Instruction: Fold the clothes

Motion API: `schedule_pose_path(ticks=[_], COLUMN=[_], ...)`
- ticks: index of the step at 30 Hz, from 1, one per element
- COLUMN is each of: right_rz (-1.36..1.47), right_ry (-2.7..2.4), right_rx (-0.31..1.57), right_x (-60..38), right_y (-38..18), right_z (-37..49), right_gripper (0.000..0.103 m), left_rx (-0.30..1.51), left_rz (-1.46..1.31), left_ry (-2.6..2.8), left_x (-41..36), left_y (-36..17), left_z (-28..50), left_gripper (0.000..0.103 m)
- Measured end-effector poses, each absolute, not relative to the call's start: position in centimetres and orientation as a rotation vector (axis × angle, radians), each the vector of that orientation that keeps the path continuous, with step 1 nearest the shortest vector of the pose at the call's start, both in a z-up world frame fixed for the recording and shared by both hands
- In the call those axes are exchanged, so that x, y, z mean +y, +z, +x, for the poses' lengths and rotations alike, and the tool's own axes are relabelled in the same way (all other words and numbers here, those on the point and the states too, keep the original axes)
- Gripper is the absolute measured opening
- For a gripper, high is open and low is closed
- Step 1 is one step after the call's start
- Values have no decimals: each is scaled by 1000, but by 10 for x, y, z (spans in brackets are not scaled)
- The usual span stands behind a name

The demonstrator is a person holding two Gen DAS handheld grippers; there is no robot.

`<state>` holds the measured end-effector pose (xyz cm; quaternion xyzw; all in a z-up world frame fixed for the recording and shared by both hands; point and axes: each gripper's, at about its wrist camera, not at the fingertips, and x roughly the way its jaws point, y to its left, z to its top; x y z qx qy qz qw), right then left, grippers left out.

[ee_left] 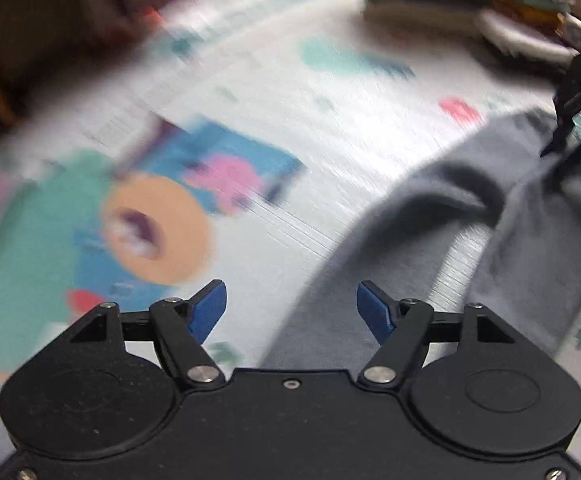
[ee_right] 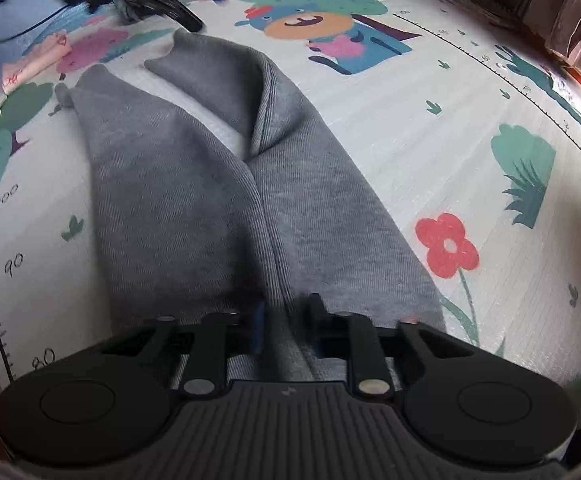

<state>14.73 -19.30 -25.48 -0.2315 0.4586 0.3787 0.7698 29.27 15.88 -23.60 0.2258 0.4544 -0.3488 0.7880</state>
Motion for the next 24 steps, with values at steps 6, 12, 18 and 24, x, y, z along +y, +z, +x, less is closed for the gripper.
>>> schedule_pose_path(ticks=[6, 12, 18, 24], right_rz=[-517, -414, -438, -161], right_ry=[876, 940, 988, 816], right_rx=[973, 862, 966, 983], right_x=[-199, -224, -215, -259], right_y=[-251, -213, -229, -221], right_z=[136, 146, 134, 163], right_gripper=[11, 11, 57, 57], left_rx=[1030, -50, 347, 587], left_rz=[681, 1334, 1497, 952], left_ry=[-893, -598, -588, -501], left_x=[129, 112, 152, 161], left_y=[-241, -210, -305, -250], left_z=[287, 183, 168, 165], left_gripper=[8, 8, 53, 59])
